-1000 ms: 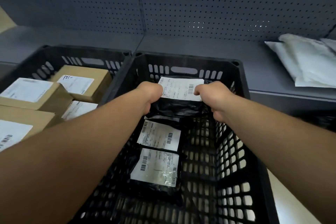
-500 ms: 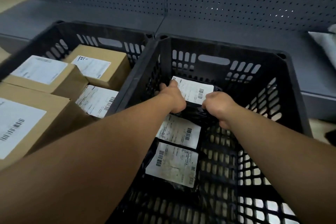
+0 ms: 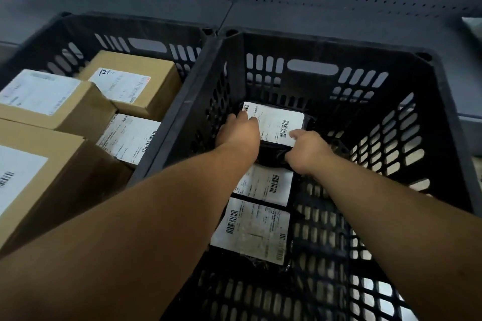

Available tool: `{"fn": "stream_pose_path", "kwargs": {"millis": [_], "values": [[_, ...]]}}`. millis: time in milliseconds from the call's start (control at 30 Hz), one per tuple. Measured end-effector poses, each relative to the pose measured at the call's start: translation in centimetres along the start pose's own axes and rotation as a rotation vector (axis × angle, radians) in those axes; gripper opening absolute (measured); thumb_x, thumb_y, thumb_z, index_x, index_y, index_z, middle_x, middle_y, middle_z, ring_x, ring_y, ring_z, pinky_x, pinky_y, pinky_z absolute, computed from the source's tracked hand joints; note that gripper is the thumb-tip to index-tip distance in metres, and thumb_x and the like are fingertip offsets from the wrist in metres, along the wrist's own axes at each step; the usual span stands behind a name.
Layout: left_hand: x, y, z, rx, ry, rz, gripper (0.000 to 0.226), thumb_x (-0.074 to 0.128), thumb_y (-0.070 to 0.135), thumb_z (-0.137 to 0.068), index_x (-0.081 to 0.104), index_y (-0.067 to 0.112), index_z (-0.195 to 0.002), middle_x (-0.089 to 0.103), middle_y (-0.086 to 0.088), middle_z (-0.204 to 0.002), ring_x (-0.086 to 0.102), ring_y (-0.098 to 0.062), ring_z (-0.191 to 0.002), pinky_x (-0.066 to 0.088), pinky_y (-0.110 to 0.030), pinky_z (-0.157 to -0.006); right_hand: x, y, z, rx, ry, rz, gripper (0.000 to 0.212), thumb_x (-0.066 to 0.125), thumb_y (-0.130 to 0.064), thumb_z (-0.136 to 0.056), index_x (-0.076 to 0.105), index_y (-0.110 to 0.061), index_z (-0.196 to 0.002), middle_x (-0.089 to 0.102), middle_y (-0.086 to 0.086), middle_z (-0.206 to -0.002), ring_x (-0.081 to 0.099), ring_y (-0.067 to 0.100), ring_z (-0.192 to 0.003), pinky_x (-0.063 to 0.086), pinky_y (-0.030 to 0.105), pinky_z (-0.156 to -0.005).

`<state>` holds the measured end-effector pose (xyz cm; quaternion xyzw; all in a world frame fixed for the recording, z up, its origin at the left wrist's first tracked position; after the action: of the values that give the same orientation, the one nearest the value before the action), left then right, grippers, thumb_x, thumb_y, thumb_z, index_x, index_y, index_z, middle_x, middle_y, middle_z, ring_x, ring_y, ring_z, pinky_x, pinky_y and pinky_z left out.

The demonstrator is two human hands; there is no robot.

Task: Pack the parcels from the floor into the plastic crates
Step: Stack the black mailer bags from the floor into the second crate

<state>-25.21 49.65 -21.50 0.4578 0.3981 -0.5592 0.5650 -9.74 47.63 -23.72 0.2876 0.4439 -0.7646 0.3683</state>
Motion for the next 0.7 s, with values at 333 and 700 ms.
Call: {"fn": "stream_pose_path", "kwargs": {"millis": [333,700], "values": [[1.7,-0.1,-1.1,0.015,-0.15,-0.031,0.067,0.046,-0.001,-0.094,0.036,0.026,-0.155,0.026,-0.012,-0.157,0.041,-0.036,-0.132,0.049,-0.051,-0.103,0.0,-0.3,-0.7,-0.031,-0.02,0.277,0.063,0.057,-0.009,-0.093,0.041,-0.025,-0.152,0.035,0.009,-0.152,0.048,0.033,-0.133,0.048,0.037,-0.1],[1.1,0.7,0.0,-0.052,-0.224,-0.031,0.083,0.056,0.0,-0.087,0.025,0.029,-0.158,0.016,-0.008,-0.162,0.035,-0.035,-0.137,0.049,-0.047,-0.102,-2.5,-0.5,2.3,-0.007,-0.174,0.577,0.075,0.06,-0.032,-0.091,0.024,-0.024,-0.156,0.033,0.011,-0.15,0.034,0.039,-0.137,0.046,0.048,-0.104]]}}
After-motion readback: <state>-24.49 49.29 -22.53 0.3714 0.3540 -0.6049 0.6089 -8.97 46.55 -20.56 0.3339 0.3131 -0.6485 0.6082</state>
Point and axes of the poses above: each hand's wrist, its own z-axis away from the middle knuckle, its own x-axis out of the palm, y = z × x, the point moved 5 cm from there along -z, towards the middle knuckle
